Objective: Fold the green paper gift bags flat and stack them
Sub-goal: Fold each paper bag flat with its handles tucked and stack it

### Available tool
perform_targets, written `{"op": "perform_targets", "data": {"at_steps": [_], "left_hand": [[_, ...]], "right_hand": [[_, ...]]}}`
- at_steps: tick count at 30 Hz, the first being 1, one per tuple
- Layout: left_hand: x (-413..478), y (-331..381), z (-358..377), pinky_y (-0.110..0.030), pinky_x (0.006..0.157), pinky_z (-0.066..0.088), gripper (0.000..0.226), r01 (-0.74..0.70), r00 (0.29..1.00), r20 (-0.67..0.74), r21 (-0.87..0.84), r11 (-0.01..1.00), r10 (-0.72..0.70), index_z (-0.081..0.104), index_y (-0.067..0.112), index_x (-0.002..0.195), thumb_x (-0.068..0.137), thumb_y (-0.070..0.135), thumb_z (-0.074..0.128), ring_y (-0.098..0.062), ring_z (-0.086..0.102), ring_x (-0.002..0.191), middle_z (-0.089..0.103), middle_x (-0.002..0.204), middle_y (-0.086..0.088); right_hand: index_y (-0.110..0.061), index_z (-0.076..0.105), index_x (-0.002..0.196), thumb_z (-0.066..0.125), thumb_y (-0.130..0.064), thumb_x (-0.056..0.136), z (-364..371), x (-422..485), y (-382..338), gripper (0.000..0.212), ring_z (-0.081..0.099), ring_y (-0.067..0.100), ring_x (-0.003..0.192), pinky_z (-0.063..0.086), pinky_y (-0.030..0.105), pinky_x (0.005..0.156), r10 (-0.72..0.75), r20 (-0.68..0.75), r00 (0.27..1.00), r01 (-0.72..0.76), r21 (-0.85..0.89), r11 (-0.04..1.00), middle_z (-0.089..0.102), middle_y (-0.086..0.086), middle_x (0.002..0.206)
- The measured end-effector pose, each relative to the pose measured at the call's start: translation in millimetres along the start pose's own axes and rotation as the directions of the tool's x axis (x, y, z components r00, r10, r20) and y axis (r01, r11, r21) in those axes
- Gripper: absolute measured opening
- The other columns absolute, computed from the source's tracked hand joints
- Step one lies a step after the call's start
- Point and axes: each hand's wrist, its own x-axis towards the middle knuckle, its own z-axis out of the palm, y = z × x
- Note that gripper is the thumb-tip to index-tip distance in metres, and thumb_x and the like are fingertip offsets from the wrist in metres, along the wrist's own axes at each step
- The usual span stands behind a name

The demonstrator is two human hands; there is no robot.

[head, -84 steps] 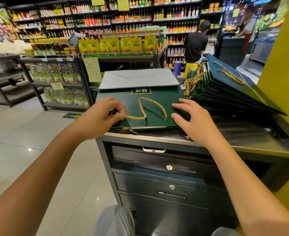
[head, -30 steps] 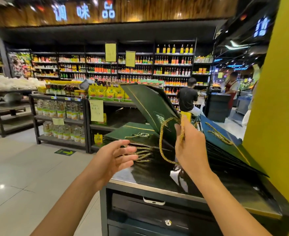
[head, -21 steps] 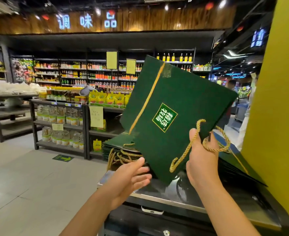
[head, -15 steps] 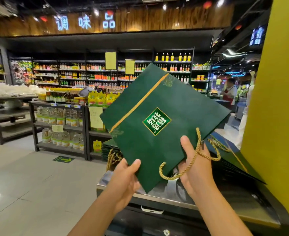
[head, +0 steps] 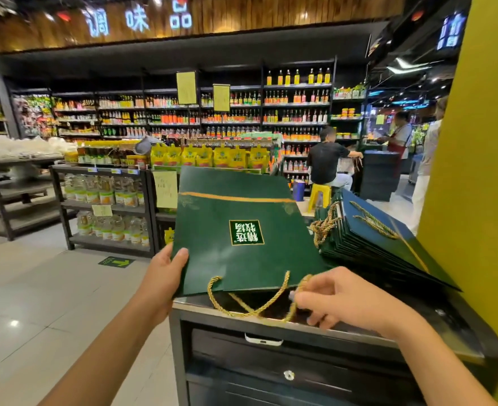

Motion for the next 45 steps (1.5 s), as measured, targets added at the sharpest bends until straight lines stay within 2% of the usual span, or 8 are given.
{"op": "perform_targets", "data": {"at_steps": [5,9,12,19,27,30,37,45], "left_hand": [[4.6,-16.9,1.7,-0.032,0.075,0.057,0.017,0.002,1.000,0.011,0.132,0.991,-0.004,0.064,0.022,0.111,0.107,0.018,0.048,-0.020,0.074,0.095,0.076,0.108,-0.003],[3.3,-21.1,1.4,-0.032,0.076,0.059,0.015,-0.136,0.989,-0.004,0.364,0.922,0.148,0.065,0.018,0.112,0.105,0.023,0.053,-0.015,0.072,0.092,0.074,0.100,0.004],[6.7,-26.2,-0.6,-0.037,0.072,0.052,0.021,-0.223,0.960,0.020,0.657,0.720,0.279,0.065,0.016,0.108,0.104,0.033,0.053,-0.020,0.068,0.090,0.071,0.098,0.003],[0.1,-19.1,13.0,-0.050,0.090,0.044,0.037,-0.261,0.799,0.156,0.960,0.101,0.581,0.061,0.009,0.125,0.093,0.026,0.065,-0.038,0.052,0.112,0.059,0.119,-0.015],[-31.3,-7.4,102.0,-0.034,0.086,0.048,0.031,-0.738,0.674,0.677,0.638,0.221,0.296,0.074,0.028,0.098,0.092,0.055,0.061,-0.008,0.054,0.093,0.064,0.096,0.013],[-26.8,-11.1,116.1,-0.037,0.085,0.050,0.037,-0.720,0.692,0.692,0.682,0.127,0.205,0.073,0.033,0.098,0.085,0.066,0.062,-0.014,0.055,0.096,0.064,0.097,0.010],[-19.8,-6.7,119.1,-0.049,0.087,0.053,0.013,-0.673,0.739,0.663,0.719,0.173,0.117,0.065,0.021,0.095,0.102,0.022,0.055,-0.020,0.058,0.092,0.065,0.095,0.006],[-19.3,-0.8,104.1,-0.020,0.084,0.051,0.012,-0.547,0.793,0.593,0.597,0.586,0.136,0.056,0.019,0.104,0.107,0.023,0.046,-0.006,0.065,0.100,0.068,0.102,0.007]], "right_hand": [[-0.030,0.065,0.088,0.060,-0.047,0.096,13.0,21.9,18.6,0.019,0.062,0.008,0.079,0.056,0.038,0.077,-0.298,-0.489,0.820,0.071,-0.431,0.900,0.067,-0.010,0.082],[-0.026,0.049,0.148,0.046,-0.034,0.106,27.7,42.5,50.9,0.042,0.029,0.018,0.148,0.024,0.035,0.120,-0.340,-0.357,0.870,0.107,-0.537,0.837,0.041,-0.005,0.154],[-0.026,0.031,0.157,0.035,-0.032,0.110,33.4,47.7,59.1,0.048,0.003,0.014,0.156,0.003,0.023,0.119,-0.263,-0.284,0.922,0.106,-0.467,0.878,0.019,-0.006,0.167],[-0.026,0.033,0.157,0.036,-0.031,0.110,33.2,51.5,64.0,0.048,0.003,0.014,0.156,0.004,0.022,0.118,-0.268,-0.290,0.919,0.124,-0.432,0.893,0.020,-0.004,0.167],[-0.027,0.036,0.156,0.036,-0.033,0.109,30.5,49.6,62.9,0.047,0.006,0.013,0.156,0.005,0.023,0.116,-0.255,-0.307,0.917,0.124,-0.388,0.913,0.023,-0.004,0.167],[-0.027,0.036,0.156,0.037,-0.033,0.109,30.2,48.2,62.3,0.048,0.005,0.014,0.156,0.005,0.024,0.117,-0.251,-0.303,0.919,0.120,-0.393,0.912,0.023,-0.004,0.167],[-0.026,0.037,0.155,0.038,-0.032,0.109,31.9,49.4,62.6,0.047,0.005,0.016,0.156,0.005,0.024,0.118,-0.257,-0.301,0.918,0.127,-0.391,0.912,0.023,-0.002,0.167],[-0.025,0.039,0.154,0.038,-0.032,0.109,30.9,49.5,62.1,0.046,0.005,0.016,0.156,0.006,0.024,0.119,-0.255,-0.304,0.918,0.128,-0.382,0.915,0.024,-0.002,0.166]]}}
